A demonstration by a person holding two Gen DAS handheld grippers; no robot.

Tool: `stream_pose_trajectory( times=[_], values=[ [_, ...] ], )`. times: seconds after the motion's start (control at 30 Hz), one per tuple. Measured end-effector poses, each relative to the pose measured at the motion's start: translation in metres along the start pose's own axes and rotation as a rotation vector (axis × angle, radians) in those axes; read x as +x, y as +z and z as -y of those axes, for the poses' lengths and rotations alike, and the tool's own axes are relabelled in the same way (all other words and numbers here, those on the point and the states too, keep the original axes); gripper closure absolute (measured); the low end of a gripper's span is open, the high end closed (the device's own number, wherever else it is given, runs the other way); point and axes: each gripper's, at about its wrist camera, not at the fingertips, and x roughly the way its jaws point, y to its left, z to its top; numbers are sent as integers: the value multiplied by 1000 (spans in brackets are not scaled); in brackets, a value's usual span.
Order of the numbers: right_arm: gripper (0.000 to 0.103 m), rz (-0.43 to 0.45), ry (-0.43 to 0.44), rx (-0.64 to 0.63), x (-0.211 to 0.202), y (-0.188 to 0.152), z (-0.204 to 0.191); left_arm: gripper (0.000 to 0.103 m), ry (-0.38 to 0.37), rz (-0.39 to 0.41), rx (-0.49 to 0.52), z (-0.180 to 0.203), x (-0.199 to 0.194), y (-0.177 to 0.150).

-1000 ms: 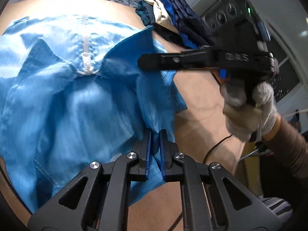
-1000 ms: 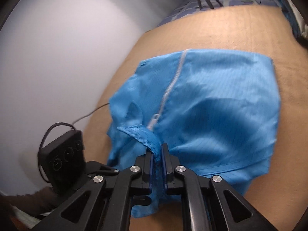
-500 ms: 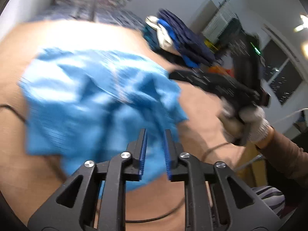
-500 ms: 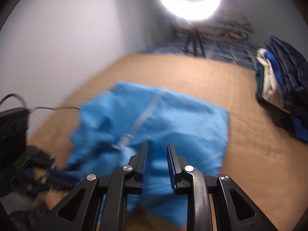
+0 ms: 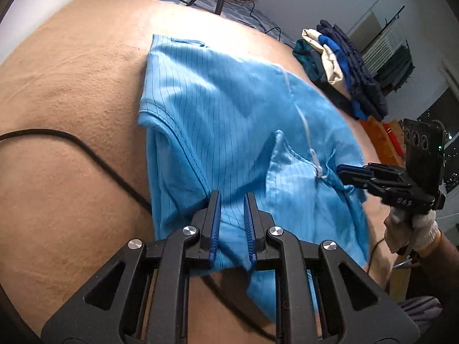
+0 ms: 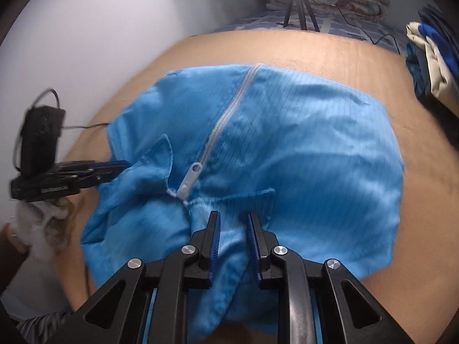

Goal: Fold large clothes

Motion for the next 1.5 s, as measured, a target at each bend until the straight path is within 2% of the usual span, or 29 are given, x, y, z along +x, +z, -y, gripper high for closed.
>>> stream_pose_trajectory(
  times=[0.07, 0.13, 0.27, 0.37, 0.43, 0.57, 0.63, 0.77, 0.8, 0.83, 0.87, 0.9, 0.93, 0.97, 1.0, 1.03, 1.2, 1.3, 1.37, 1.43, 1.5],
  values=[
    [74, 54, 66, 48, -26, -7, 12, 85, -6, 49, 20, 1, -22, 4],
    [72, 118, 103, 112, -48, -15, 26, 76, -3, 98, 19, -5, -41, 14],
    [73, 177, 40, 176, -73, -19, 52, 76, 25, 153, -25, -23, -55, 42],
    [74, 179, 10, 206, -71, -14, 62, 76, 18, 126, -73, -38, -44, 53],
    [74, 173, 9, 228, -64, -12, 68, 76, 43, 89, -88, -45, -27, 54],
    [80, 86, -35, 215, -36, -7, 81, 76, 60, 29, -100, -62, -8, 42],
    [81, 55, -31, 221, -26, -13, 83, 76, 52, 45, -80, -64, -10, 37],
    [80, 23, -42, 174, -35, -19, 78, 75, 45, 55, -75, -69, -26, 45],
    [78, 25, -44, 162, -42, -19, 78, 70, 28, 65, -83, -70, -30, 49],
    [75, 38, -33, 158, -48, -19, 79, 55, 12, 76, -99, -72, -36, 52],
    [69, 52, -23, 154, -53, -19, 81, 45, -5, 86, -122, -76, -38, 55],
    [58, 80, -18, 145, -61, -18, 84, 31, -41, 95, -165, -82, -41, 60],
    [50, 99, -23, 143, -64, -18, 87, 29, -74, 97, -199, -89, -40, 63],
    [37, 128, -35, 147, -69, -16, 93, 29, -116, 87, -242, -96, -38, 68],
    [30, 144, -37, 158, -70, -16, 98, 29, -148, 74, -276, -103, -34, 71],
    [29, 153, -22, 186, -69, -14, 107, 29, -177, 58, -298, -108, -30, 73],
    [33, 118, 177, 387, -46, -11, 153, 29, -260, -17, -362, -128, -9, 84],
    [35, 91, 275, 438, -29, -13, 166, 29, -297, -29, -375, -133, -2, 89],
    [36, 103, 342, 454, -23, -12, 171, 34, -303, -39, -369, -133, 2, 93],
    [44, 113, 406, 484, -18, -8, 177, 48, -288, -54, -356, -128, 12, 98],
    [55, 115, 464, 509, -7, -4, 178, 58, -288, -72, -335, -122, 21, 102]
  ],
)
